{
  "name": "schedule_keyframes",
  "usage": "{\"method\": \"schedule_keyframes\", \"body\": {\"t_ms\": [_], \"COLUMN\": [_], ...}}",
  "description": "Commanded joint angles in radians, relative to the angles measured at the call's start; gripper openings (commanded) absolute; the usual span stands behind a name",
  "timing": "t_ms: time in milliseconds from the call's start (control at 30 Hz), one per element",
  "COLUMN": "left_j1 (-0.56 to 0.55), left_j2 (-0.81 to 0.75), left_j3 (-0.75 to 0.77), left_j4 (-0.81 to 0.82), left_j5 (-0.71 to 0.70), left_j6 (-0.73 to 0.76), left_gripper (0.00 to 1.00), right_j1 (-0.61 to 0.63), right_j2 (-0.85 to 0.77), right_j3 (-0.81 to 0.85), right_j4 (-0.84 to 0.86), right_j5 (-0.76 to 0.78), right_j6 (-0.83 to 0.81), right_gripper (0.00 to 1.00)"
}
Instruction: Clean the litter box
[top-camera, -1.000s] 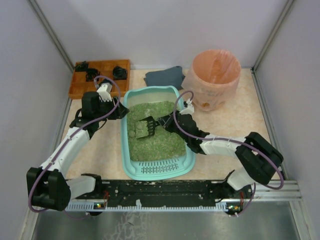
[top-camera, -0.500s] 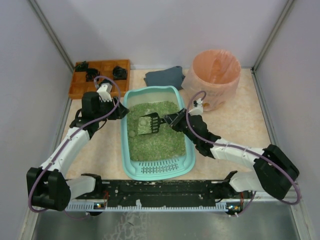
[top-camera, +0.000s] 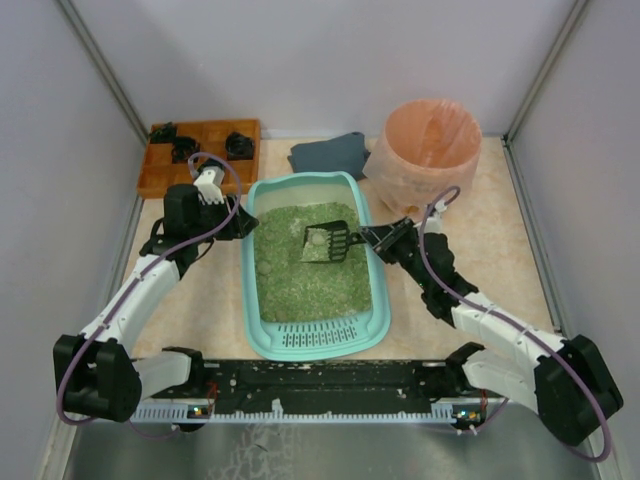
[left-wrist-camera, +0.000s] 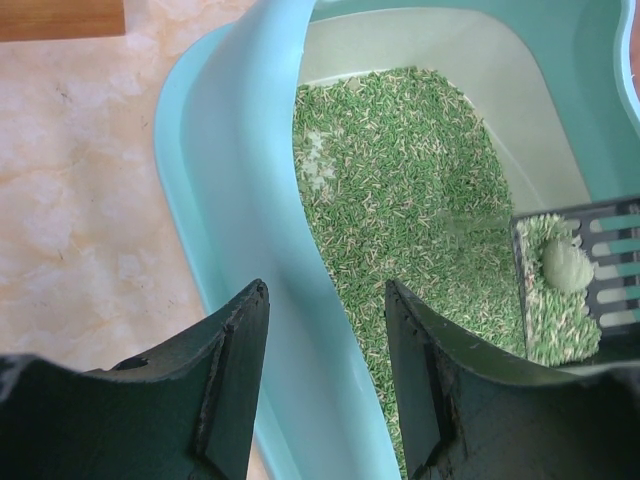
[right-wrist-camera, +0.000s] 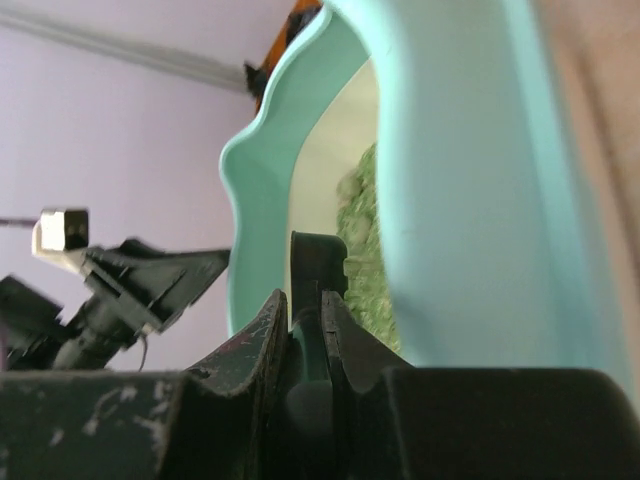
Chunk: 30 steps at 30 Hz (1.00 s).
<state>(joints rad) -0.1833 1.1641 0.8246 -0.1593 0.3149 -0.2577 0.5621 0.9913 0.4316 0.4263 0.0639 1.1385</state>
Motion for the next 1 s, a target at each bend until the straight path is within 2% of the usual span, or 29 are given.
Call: {"method": "schedule_keyframes", "body": {"t_ms": [0,133,200,333,500,567,667,800,967], "left_j1": [0.005,0.005,0.005,0.005,0.005,0.005,0.006,0.006,0.005], "left_j2": [-0.019,-0.026,-0.028,-0.021,-0.020,-0.030,-0.020,-0.017,-0.012], "left_j3": [-0.008,-0.009,-0.012,-0.009,-0.005,-0.013,-0.009,-0.001,-0.004], "left_j4": [0.017,0.012,0.013,0.020,0.004,0.016,0.021,0.002,0.020], "left_j5": [-0.007,-0.010,-0.012,-0.003,-0.004,-0.009,-0.005,-0.009,0.000], "left_j6": [0.003,0.005,0.004,0.000,0.004,0.003,0.003,0.005,0.001], "left_gripper": [0.56,0.56,0.56,0.56,0.56,0.56,0.56,0.56,0.56], "right_j1": [-0.004,-0.064,-0.089,-0.060,-0.118,-0.100,-0.062,-0.146,-0.091], "right_j2": [0.049,0.030,0.037,0.131,0.129,0.153,0.177,0.123,0.178], "right_j3": [0.025,0.002,-0.024,0.036,-0.045,-0.015,0.037,-0.025,0.031], "right_j4": [0.158,0.107,0.169,0.254,0.294,0.314,0.308,0.242,0.299], "right_j5": [-0.206,-0.161,-0.186,-0.319,-0.278,-0.319,-0.374,-0.309,-0.412], "right_j6": [0.056,0.076,0.129,0.118,0.205,0.203,0.176,0.218,0.201], "right_gripper": [0.00,0.00,0.00,0.00,0.00,0.00,0.00,0.00,0.00]}}
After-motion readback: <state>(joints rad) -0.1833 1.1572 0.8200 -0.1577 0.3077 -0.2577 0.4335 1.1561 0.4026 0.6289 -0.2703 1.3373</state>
